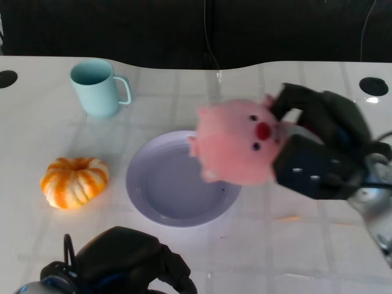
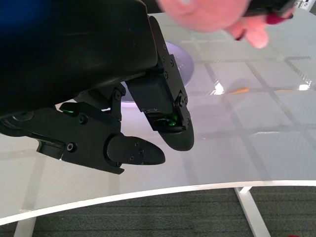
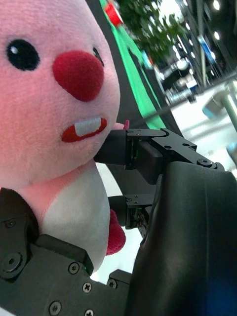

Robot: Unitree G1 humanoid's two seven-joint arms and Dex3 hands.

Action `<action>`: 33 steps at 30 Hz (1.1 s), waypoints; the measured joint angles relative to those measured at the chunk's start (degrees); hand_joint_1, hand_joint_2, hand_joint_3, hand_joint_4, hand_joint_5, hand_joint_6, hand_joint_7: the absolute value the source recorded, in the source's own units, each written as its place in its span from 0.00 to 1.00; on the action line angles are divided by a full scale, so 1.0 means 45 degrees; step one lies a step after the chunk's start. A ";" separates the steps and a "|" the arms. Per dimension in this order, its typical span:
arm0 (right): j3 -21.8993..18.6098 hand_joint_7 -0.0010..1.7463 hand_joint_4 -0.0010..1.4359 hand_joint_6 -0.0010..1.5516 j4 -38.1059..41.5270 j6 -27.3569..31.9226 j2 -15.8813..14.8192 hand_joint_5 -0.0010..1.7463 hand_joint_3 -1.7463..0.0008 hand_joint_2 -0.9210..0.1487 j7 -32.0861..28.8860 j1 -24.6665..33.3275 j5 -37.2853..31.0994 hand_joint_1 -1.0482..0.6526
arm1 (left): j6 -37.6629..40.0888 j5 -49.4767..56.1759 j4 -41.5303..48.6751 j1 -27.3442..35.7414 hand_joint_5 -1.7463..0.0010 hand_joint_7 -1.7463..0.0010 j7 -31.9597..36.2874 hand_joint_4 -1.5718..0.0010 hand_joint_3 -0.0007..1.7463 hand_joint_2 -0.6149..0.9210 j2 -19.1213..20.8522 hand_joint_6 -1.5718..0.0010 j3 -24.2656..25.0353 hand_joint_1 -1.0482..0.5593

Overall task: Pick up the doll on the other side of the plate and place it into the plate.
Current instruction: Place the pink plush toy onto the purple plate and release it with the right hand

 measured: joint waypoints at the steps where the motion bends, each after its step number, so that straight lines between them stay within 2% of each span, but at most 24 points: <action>1: 0.0111 1.00 0.64 0.49 0.0078 0.0045 0.0179 1.00 0.29 0.53 0.0043 -0.0187 -0.0068 0.52 | 0.0000 0.0017 0.0007 -0.0009 0.29 0.99 0.0008 0.51 0.14 1.00 -0.0052 0.30 -0.0014 0.49; 6: 0.0656 1.00 0.66 0.50 0.0894 0.0136 0.0983 1.00 0.30 0.50 0.0143 -0.1088 -0.0344 0.51 | 0.0048 0.0148 0.0041 -0.0024 0.29 0.99 0.0057 0.51 0.14 1.00 -0.0130 0.31 -0.0085 0.49; 11: 0.1319 0.98 0.63 0.49 0.2379 -0.0055 0.1630 1.00 0.34 0.50 -0.0058 -0.1749 -0.0811 0.51 | 0.0091 0.0149 0.0041 -0.0065 0.27 0.99 0.0056 0.51 0.14 1.00 -0.0142 0.30 -0.0089 0.49; 15: 0.1384 0.99 0.65 0.50 0.3050 -0.0077 0.2061 1.00 0.36 0.50 -0.0065 -0.2015 -0.0759 0.53 | 0.0079 0.0147 0.0040 -0.0071 0.26 0.99 0.0057 0.52 0.13 1.00 -0.0142 0.30 -0.0090 0.49; 17: 0.1346 0.73 0.56 0.51 0.3096 -0.0062 0.2225 0.98 0.42 0.46 -0.0003 -0.2035 -0.0579 0.52 | 0.0059 0.0140 0.0041 -0.0071 0.26 0.99 0.0059 0.52 0.14 1.00 -0.0143 0.30 -0.0090 0.50; 18: 0.1328 0.58 0.53 0.51 0.3093 -0.0030 0.2299 0.89 0.49 0.39 0.0119 -0.2039 -0.0485 0.51 | 0.0057 0.0142 0.0041 -0.0071 0.26 0.99 0.0058 0.52 0.14 1.00 -0.0143 0.30 -0.0090 0.49; 19: 0.1327 0.36 0.46 0.48 0.3074 0.0024 0.2343 0.68 0.64 0.24 0.0348 -0.2045 -0.0429 0.47 | 0.0056 0.0143 0.0040 -0.0072 0.25 0.99 0.0058 0.51 0.13 1.00 -0.0143 0.30 -0.0090 0.50; 20: 0.1335 0.24 0.43 0.48 0.3040 0.0104 0.2357 0.58 0.74 0.15 0.0670 -0.2046 -0.0386 0.45 | 0.0056 0.0144 0.0041 -0.0072 0.25 0.99 0.0058 0.51 0.13 1.00 -0.0142 0.30 -0.0091 0.50; 21: 0.1350 0.12 0.37 0.43 0.2979 0.0225 0.2348 0.46 0.83 0.06 0.1066 -0.2045 -0.0320 0.42 | 0.0057 0.0144 0.0042 -0.0072 0.24 0.99 0.0058 0.52 0.13 1.00 -0.0142 0.30 -0.0091 0.50; 23: 0.1482 0.04 0.29 0.36 0.2692 0.0431 0.2234 0.34 0.88 0.02 0.1750 -0.2041 -0.0364 0.36 | 0.0050 0.0146 0.0042 -0.0074 0.23 0.99 0.0058 0.52 0.13 1.00 -0.0142 0.30 -0.0091 0.50; 25: 0.1756 0.01 0.23 0.31 0.2214 0.0628 0.1976 0.28 0.89 0.00 0.2233 -0.2033 -0.0617 0.31 | 0.0034 0.0142 0.0045 -0.0073 0.23 0.99 0.0062 0.52 0.13 1.00 -0.0142 0.30 -0.0090 0.50; 27: 0.1858 0.00 0.21 0.30 0.1810 0.0733 0.1857 0.26 0.89 0.00 0.2423 -0.1986 -0.0729 0.29 | -0.0002 0.0132 0.0055 -0.0073 0.24 0.99 0.0080 0.53 0.13 1.00 -0.0142 0.30 -0.0088 0.50; 33: 0.1919 0.01 0.23 0.33 0.0573 0.0835 0.1379 0.26 0.89 0.00 0.2908 -0.1636 -0.0900 0.28 | -0.0035 0.0132 0.0083 -0.0074 0.23 0.99 0.0131 0.52 0.13 1.00 -0.0143 0.30 -0.0088 0.50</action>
